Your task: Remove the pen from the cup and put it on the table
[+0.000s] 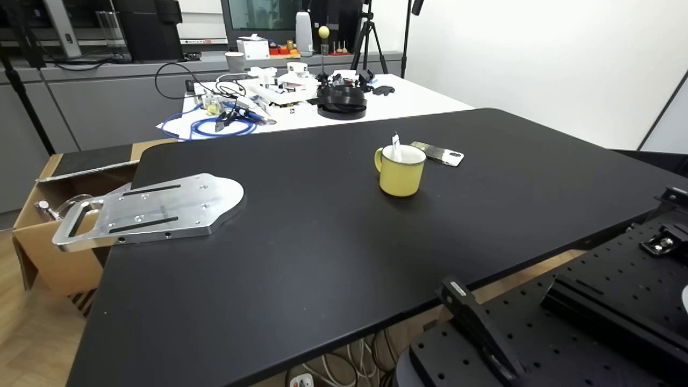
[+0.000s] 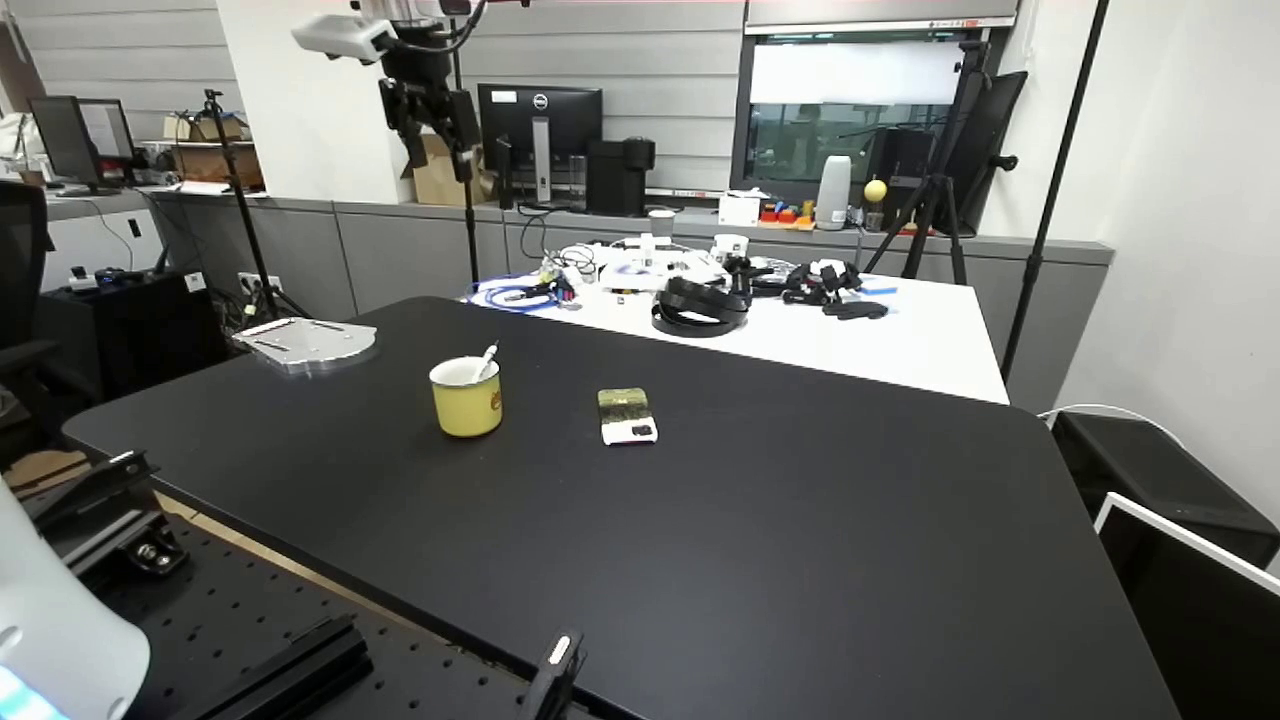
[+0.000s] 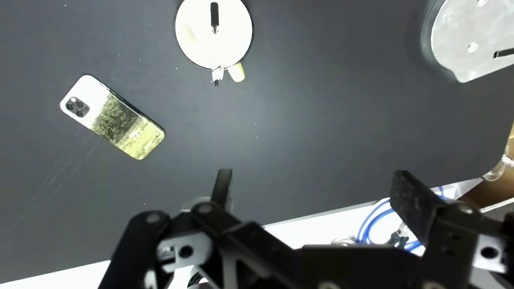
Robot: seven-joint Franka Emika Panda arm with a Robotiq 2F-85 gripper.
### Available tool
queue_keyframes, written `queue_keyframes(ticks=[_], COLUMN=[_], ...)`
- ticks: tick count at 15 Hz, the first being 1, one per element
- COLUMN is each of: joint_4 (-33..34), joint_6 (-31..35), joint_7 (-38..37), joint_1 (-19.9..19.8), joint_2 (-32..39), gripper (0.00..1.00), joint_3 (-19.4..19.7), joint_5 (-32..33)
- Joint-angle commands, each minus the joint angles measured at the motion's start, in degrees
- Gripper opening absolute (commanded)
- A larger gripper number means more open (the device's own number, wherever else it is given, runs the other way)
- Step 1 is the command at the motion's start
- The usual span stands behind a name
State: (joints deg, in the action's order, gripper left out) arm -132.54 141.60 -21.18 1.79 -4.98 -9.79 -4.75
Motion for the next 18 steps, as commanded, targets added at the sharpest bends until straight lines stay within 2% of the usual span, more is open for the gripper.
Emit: queue_keyframes(ticks=[1, 3, 4, 6, 9, 18], joint_4=[13.0, 17.4, 19.6, 23.0, 26.1, 26.5], joint_6=[-5.6, -8.1, -9.5, -12.6, -16.7, -29.9], joint_7=[-8.6, -7.6, -2.8, 1.9, 6.6, 10.0], joint_1=[0.7, 1.7, 1.5, 0.9, 0.3, -0.4], joint_2=[12.1, 16.7, 18.9, 22.6, 26.5, 31.8], gripper=[1.0, 1.0, 1.0, 1.0, 1.0, 1.0], joint_3=[1.6, 2.9, 2.8, 2.4, 2.6, 7.1], joint_5=[4.9, 2.6, -1.9, -8.1, -13.0, -10.5])
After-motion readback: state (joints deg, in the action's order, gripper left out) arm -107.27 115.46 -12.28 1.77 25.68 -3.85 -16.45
